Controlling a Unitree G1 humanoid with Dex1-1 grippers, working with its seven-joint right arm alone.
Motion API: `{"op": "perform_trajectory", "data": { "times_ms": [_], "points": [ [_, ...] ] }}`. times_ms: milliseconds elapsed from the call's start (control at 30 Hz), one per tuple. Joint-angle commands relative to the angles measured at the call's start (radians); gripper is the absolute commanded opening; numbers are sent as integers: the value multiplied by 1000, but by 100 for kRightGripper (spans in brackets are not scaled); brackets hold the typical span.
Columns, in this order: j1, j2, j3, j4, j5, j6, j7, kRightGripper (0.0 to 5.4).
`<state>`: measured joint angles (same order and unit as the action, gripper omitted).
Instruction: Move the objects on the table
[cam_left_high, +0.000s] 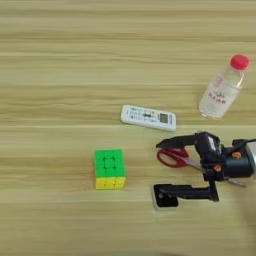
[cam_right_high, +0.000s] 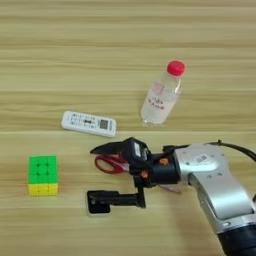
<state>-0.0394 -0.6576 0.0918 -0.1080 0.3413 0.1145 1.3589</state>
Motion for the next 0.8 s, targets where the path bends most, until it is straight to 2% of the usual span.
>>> {"op": "perform_trajectory", "data": {
  "times_ms": [33, 300, 467, 800],
  "points": [
    [-61, -19, -56, -19, 37, 15, -42, 534],
    [-44, -51, -64, 91, -37, -26, -63, 538],
    [-71, -52, -67, 215, -84, -75, -72, 538],
    [-122, -35, -70, 349, -114, -131, -86, 538]
  ]
}}
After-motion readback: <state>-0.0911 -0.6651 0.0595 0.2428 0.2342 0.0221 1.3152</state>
